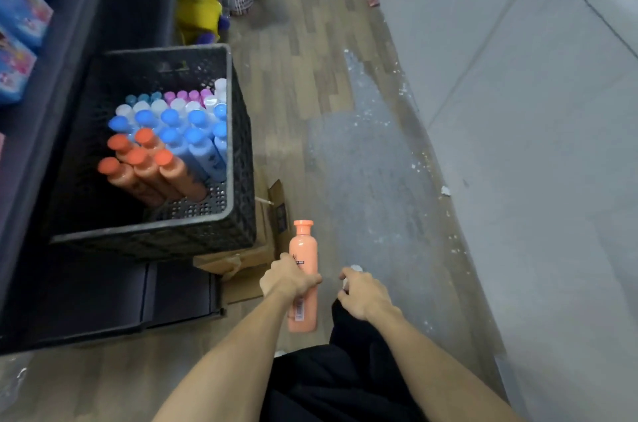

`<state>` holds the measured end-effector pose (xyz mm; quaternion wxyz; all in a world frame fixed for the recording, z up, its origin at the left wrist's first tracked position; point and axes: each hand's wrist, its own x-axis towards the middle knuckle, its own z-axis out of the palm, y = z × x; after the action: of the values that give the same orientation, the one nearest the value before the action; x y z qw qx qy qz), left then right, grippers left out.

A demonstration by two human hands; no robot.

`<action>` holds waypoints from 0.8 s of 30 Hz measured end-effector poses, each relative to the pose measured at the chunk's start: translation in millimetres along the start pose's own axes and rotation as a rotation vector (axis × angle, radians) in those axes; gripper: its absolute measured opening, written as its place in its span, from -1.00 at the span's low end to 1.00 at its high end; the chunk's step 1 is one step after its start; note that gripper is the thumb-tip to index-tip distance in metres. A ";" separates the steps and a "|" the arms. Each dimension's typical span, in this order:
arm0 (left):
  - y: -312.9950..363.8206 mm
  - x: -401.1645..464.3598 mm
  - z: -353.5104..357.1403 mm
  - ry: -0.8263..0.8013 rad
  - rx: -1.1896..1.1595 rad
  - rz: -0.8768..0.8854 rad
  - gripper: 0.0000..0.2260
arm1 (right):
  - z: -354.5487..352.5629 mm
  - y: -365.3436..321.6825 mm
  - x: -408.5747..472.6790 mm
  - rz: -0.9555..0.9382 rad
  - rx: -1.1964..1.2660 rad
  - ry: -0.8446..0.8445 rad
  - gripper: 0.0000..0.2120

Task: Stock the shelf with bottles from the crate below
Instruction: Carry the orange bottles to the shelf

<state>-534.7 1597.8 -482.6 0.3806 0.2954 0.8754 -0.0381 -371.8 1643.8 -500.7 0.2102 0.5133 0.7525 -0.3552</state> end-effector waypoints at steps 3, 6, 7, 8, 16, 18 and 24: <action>47.0 22.3 -17.5 0.021 -0.060 -0.043 -0.32 | -53.2 16.3 42.4 -0.010 -0.013 -0.012 -0.64; 88.4 32.7 -31.6 0.036 -0.223 -0.124 -0.34 | -103.5 26.7 79.7 -0.043 -0.014 -0.035 -0.61; 99.4 35.6 -35.4 0.040 -0.285 -0.154 -0.35 | -119.6 27.3 91.1 -0.061 -0.038 -0.046 -0.61; 108.8 38.1 -40.9 0.049 -0.342 -0.183 -0.36 | -133.1 26.3 102.5 -0.085 -0.065 -0.051 -0.62; 143.6 74.1 -151.8 0.321 -0.570 -0.182 -0.26 | -225.0 -69.3 186.7 -0.388 0.043 0.029 -0.73; 138.3 85.4 -189.5 0.430 -0.654 -0.139 -0.22 | -251.1 -110.5 201.2 -0.506 0.091 0.100 -0.78; 104.4 103.2 -298.9 0.697 -0.759 -0.053 -0.47 | -321.1 -228.0 221.1 -0.797 0.096 0.238 -0.84</action>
<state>-725.4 1821.2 -325.8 0.1455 0.1093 0.9096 0.3735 -651.5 1972.1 -366.9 -0.0561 0.2285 0.8938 -0.3817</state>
